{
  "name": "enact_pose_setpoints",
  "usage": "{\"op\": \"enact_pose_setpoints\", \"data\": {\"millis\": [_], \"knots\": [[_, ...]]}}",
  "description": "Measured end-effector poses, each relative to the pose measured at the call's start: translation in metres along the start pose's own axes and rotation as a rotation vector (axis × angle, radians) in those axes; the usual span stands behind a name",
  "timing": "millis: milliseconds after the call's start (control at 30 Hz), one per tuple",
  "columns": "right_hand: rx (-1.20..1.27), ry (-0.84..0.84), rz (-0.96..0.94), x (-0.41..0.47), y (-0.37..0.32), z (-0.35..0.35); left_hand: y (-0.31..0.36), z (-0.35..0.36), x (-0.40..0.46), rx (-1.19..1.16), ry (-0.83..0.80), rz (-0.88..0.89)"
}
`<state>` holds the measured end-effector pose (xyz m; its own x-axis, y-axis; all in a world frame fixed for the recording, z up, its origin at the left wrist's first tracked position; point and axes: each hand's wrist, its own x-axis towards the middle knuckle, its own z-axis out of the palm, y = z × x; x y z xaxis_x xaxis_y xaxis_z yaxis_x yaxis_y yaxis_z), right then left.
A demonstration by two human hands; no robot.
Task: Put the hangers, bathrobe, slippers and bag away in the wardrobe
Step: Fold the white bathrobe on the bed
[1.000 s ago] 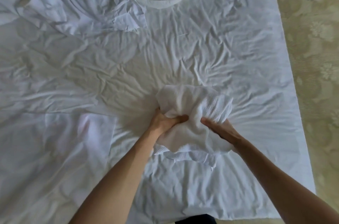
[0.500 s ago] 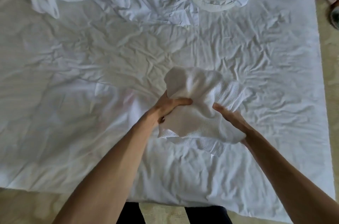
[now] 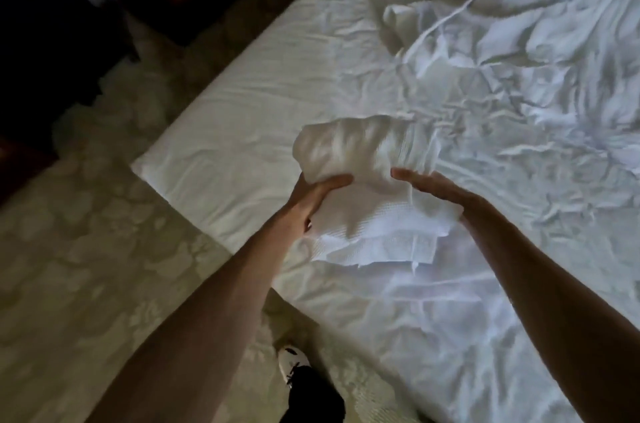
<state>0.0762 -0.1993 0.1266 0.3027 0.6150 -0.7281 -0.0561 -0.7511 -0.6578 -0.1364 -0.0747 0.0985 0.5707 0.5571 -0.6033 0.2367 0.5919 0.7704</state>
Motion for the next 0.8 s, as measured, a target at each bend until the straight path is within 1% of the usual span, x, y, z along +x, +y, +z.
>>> {"op": "enact_pose_setpoints", "data": {"millis": [67, 167, 333, 500, 600, 667, 733, 800], "knots": [[-0.025, -0.06, -0.018, 0.03, -0.044, 0.048, 0.013, -0.057, 0.0, -0.073, 0.056, 0.028], [-0.071, -0.16, -0.07, 0.07, -0.094, 0.109, 0.024, -0.13, 0.001, -0.145, 0.231, 0.021], [-0.188, -0.269, -0.065, 0.14, -0.161, 0.184, 0.026, -0.216, 0.019, -0.274, 0.447, 0.061], [-0.27, -0.331, -0.061, 0.21, -0.215, 0.225, 0.031, -0.263, 0.056, -0.404, 0.536, 0.107], [-0.377, -0.384, -0.043, 0.256, -0.252, 0.245, 0.031, -0.284, 0.091, -0.505, 0.591, 0.191], [-0.453, -0.378, -0.037, 0.296, -0.267, 0.256, 0.021, -0.297, 0.119, -0.572, 0.616, 0.217], [-0.535, -0.365, -0.017, 0.336, -0.267, 0.27, 0.004, -0.305, 0.144, -0.607, 0.655, 0.178], [-0.562, -0.394, -0.036, 0.365, -0.25, 0.28, -0.016, -0.306, 0.163, -0.584, 0.737, 0.085]]}}
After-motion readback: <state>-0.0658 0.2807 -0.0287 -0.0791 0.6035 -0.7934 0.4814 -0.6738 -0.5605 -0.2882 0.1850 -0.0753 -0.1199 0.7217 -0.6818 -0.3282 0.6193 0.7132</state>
